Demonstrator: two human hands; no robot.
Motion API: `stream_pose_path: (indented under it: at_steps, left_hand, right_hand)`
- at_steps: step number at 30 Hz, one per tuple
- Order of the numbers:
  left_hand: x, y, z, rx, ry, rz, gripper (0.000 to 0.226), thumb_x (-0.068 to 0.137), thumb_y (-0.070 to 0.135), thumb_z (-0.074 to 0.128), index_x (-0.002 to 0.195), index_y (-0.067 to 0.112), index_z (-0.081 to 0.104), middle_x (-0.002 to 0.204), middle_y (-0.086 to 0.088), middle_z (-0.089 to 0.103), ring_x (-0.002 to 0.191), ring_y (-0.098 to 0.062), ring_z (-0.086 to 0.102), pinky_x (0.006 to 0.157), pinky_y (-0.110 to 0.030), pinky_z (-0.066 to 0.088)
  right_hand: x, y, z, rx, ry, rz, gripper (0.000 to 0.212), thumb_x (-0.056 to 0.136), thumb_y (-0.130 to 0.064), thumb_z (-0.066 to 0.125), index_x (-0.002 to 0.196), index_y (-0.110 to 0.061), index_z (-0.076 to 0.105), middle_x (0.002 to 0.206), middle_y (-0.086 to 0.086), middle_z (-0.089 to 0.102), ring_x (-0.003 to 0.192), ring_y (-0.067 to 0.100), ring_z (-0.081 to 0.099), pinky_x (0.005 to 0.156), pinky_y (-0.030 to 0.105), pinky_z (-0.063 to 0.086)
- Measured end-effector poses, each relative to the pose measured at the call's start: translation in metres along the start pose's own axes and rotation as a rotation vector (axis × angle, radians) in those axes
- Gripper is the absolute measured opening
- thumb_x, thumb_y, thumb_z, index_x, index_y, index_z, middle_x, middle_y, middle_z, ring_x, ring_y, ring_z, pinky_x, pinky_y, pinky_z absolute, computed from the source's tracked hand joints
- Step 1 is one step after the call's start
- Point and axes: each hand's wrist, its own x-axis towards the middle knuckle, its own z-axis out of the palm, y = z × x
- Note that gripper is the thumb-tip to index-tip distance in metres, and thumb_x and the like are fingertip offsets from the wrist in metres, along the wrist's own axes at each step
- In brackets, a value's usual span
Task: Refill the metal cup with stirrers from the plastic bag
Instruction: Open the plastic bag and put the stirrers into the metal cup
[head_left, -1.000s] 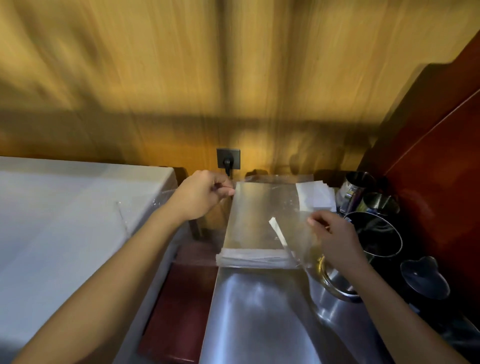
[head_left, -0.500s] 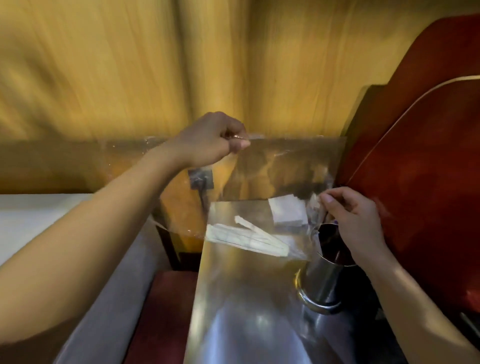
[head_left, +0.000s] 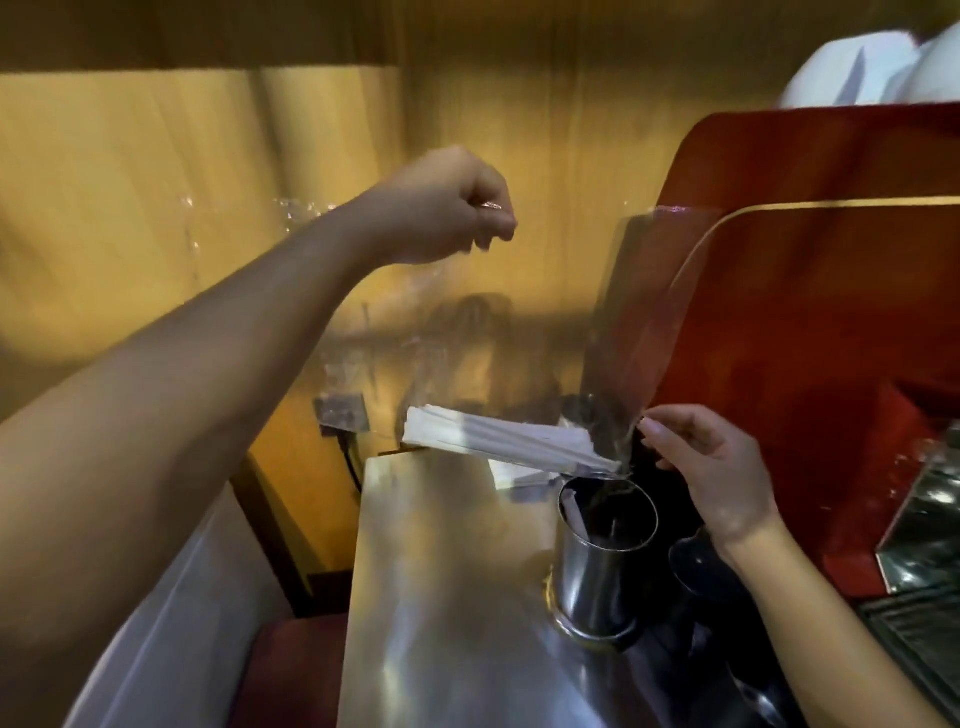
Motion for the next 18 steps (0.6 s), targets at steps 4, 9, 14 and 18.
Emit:
stream_pose_path:
  at_steps: [4, 9, 14, 18]
  left_hand:
    - [0.011, 0.017, 0.000, -0.037, 0.017, 0.070, 0.020, 0.090, 0.015, 0.056, 0.094, -0.002, 0.066, 0.079, -0.013, 0.061, 0.071, -0.020, 0.055, 0.064, -0.028, 0.045]
    - [0.019, 0.035, 0.008, -0.074, 0.001, 0.150, 0.020, 0.091, 0.013, 0.054, 0.095, -0.004, 0.065, 0.081, -0.014, 0.061, 0.067, -0.014, 0.053, 0.054, -0.014, 0.044]
    - [0.026, 0.048, 0.019, -0.131, -0.014, 0.221, 0.018, 0.091, 0.011, 0.055, 0.092, -0.003, 0.066, 0.075, -0.010, 0.060, 0.064, -0.013, 0.053, 0.053, -0.013, 0.043]
    - [0.032, 0.059, 0.030, -0.176, -0.028, 0.283, 0.014, 0.090, 0.010, 0.057, 0.089, -0.001, 0.066, 0.069, -0.007, 0.058, 0.061, -0.013, 0.053, 0.052, -0.013, 0.043]
  right_hand:
    - [-0.008, 0.006, -0.010, 0.019, 0.039, 0.049, 0.019, 0.077, -0.007, 0.069, 0.092, -0.017, 0.064, 0.091, 0.002, 0.067, 0.079, 0.013, 0.062, 0.070, 0.017, 0.050]
    - [-0.023, 0.011, -0.031, 0.004, 0.090, 0.120, 0.034, 0.077, -0.003, 0.068, 0.109, -0.008, 0.059, 0.089, 0.003, 0.060, 0.070, -0.002, 0.057, 0.066, 0.004, 0.045]
    - [-0.044, 0.010, -0.049, -0.127, 0.094, 0.108, 0.021, 0.075, -0.005, 0.071, 0.091, -0.018, 0.069, 0.093, -0.001, 0.057, 0.082, 0.008, 0.055, 0.074, 0.002, 0.040]
    - [-0.059, 0.009, -0.058, -0.108, 0.121, 0.111, 0.015, 0.078, -0.001, 0.066, 0.076, -0.016, 0.067, 0.090, 0.008, 0.066, 0.079, 0.008, 0.060, 0.077, 0.009, 0.042]
